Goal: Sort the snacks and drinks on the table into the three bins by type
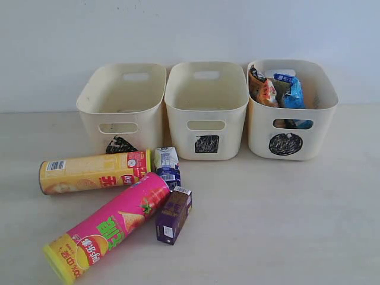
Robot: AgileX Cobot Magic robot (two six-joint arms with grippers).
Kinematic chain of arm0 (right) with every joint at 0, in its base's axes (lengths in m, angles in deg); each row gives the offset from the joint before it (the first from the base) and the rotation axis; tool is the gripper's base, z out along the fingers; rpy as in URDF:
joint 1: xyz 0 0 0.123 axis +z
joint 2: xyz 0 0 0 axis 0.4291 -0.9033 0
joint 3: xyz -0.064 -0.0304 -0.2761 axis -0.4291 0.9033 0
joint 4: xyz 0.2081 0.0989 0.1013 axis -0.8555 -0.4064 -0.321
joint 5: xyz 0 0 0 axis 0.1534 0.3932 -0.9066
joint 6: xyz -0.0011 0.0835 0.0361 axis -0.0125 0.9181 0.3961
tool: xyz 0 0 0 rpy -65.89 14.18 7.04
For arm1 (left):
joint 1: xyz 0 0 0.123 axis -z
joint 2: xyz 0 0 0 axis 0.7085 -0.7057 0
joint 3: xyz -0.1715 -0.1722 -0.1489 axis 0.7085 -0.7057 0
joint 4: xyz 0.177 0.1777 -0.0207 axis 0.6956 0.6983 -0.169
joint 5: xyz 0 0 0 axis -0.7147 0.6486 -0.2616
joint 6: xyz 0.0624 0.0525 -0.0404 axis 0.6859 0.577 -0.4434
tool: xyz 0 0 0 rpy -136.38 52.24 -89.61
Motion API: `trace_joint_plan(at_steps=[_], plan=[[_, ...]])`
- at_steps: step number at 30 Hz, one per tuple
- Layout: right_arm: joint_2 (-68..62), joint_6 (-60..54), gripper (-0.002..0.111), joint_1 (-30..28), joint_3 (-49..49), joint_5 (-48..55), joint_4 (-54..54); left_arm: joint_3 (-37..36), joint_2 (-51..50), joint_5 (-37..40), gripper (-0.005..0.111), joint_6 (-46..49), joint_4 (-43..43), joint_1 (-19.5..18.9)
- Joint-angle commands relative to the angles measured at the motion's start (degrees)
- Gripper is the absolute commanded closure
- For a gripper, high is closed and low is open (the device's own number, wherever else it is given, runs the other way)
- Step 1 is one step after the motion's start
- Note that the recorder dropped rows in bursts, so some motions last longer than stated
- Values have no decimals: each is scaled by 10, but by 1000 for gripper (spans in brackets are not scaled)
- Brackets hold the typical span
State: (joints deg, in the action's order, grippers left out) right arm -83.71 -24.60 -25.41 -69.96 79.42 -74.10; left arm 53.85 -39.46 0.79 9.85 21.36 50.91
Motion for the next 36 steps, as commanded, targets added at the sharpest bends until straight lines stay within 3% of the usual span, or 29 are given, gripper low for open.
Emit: trace_joint_plan(at_steps=[1, 10, 14, 22, 24, 26, 32, 36], plan=[[3, 0, 108, -1, 3, -2, -1, 2, 2, -4, 103, -3, -6, -2], [3, 0, 108, -1, 3, -2, -1, 2, 2, -33, 103, 17, 35, -2], [3, 0, 108, -1, 3, -2, -1, 2, 2, -106, 103, 9, -8, -2], [3, 0, 108, -1, 3, -2, -1, 2, 2, -331, 103, -68, -106, -2], [3, 0, 108, -1, 3, -2, -1, 2, 2, -420, 103, -88, -112, -2], [3, 0, 108, -1, 3, -2, -1, 11, -13, -451, 103, -119, -115, -2], [3, 0, 108, -1, 3, -1, -1, 218, -244, -371, 103, -89, -111, -2], [3, 0, 108, -1, 3, -1, -1, 362, -401, -159, 103, -62, -55, -2]])
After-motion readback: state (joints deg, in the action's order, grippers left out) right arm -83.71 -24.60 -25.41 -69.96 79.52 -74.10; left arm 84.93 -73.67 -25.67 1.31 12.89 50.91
